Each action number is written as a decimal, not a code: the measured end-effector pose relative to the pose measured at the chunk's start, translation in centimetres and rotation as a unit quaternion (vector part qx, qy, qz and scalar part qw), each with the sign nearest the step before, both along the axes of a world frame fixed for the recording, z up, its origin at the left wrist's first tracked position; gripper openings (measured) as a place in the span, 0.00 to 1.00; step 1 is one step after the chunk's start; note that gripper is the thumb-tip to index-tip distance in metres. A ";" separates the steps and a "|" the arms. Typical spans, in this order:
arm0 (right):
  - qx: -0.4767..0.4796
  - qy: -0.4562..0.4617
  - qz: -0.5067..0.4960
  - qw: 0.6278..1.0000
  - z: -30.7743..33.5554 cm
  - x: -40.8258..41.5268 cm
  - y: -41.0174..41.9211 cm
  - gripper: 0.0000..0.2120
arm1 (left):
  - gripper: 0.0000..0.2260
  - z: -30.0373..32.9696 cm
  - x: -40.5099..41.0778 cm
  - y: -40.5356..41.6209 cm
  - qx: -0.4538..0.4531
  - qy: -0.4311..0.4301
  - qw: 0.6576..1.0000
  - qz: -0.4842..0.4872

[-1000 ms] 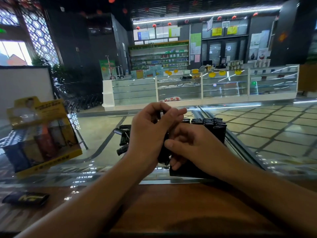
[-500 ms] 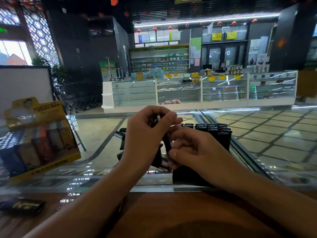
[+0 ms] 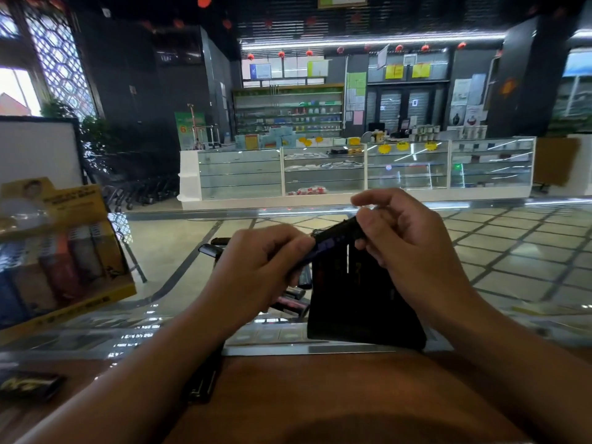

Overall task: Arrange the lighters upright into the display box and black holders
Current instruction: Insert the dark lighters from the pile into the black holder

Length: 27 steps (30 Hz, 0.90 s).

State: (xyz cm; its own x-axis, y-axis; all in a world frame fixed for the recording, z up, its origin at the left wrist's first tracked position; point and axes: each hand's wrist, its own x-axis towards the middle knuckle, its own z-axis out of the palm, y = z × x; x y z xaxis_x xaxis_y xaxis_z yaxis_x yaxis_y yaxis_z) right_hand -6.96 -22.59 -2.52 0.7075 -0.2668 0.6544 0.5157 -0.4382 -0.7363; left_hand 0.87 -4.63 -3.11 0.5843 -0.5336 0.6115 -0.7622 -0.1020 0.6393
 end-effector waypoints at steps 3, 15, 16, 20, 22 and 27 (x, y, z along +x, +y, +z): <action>0.009 -0.014 0.006 1.000 0.4 -0.2 -0.2 0.04 | 0.09 -0.2 -0.2 -0.4 0.042 -0.008 0.999 -0.016; -0.014 -0.005 0.017 1.000 0.6 -0.5 -0.4 0.09 | 0.08 -0.4 -0.6 -0.5 0.037 0.063 0.994 -0.084; -0.017 -0.005 0.013 1.000 0.6 -0.5 -0.5 0.08 | 0.07 -0.5 -0.6 -0.5 0.044 0.060 0.993 -0.094; -0.039 0.013 0.047 0.998 0.5 -0.4 -0.7 0.08 | 0.08 -0.7 -0.4 -0.6 0.046 0.054 0.993 -0.090; -0.055 0.019 0.069 0.996 0.5 -0.3 -0.8 0.10 | 0.07 -0.6 -0.5 -0.7 0.053 0.040 0.994 -0.083; -0.068 -0.035 -0.016 0.997 0.8 -0.1 -1.8 0.11 | 0.05 -0.4 -0.1 -0.5 0.087 -0.023 0.996 -0.022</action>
State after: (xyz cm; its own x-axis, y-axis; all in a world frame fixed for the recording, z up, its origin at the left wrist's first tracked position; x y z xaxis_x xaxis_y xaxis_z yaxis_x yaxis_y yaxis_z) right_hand -7.09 -24.34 -1.71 0.6520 -0.1940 0.7330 0.5472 -0.5488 -0.6320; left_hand 0.78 -5.10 -3.53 0.5310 -0.6586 0.5333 -0.7967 -0.1735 0.5790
